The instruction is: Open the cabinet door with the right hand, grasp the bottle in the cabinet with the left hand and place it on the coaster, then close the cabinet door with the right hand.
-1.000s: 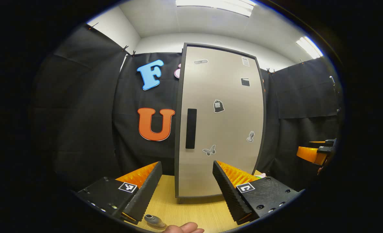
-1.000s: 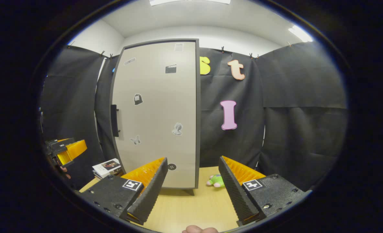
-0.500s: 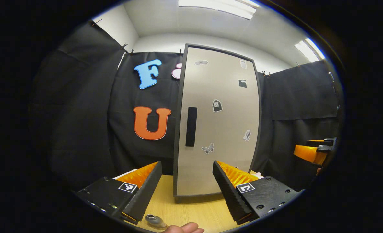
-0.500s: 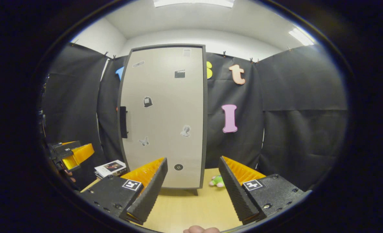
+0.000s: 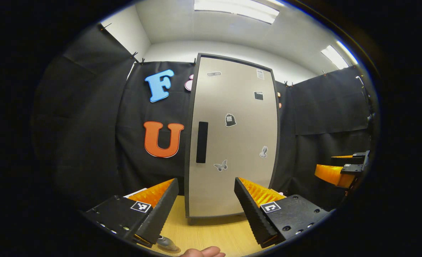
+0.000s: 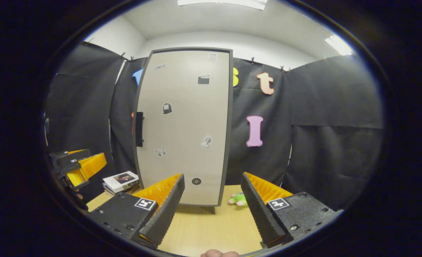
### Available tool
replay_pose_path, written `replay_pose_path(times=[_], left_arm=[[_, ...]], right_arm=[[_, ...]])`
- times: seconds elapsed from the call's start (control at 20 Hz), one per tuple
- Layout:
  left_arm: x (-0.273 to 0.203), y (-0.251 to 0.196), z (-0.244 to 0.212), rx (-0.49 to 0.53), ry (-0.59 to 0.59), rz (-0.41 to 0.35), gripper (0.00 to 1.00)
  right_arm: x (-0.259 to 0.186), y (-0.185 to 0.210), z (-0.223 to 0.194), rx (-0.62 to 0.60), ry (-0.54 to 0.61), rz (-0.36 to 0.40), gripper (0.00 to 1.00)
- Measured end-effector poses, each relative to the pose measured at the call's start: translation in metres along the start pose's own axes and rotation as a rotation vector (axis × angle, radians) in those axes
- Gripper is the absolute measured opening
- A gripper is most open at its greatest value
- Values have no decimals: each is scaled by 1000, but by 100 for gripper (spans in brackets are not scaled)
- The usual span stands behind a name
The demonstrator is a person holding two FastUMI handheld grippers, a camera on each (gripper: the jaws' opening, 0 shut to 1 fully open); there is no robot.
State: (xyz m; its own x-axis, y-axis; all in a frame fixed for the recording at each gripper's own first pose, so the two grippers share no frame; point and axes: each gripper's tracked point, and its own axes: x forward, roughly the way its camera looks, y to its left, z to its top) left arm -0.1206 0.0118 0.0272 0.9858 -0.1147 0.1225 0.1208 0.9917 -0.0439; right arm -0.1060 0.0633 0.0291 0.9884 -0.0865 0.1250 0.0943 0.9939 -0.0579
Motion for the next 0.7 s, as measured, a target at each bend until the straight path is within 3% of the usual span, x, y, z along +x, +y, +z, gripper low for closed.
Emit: replay_pose_path(times=[0.3,0.45,0.7], left_arm=[[6,-16,14,-23,11,61,95],[9,-30,9,-33,42,44,95],[0,-23,7,-5,59,91,95]], right_arm=[[12,-14,2,27,11,67,99],[18,-19,1,78,16,106,99],[26,-20,1,121,40,139,99]])
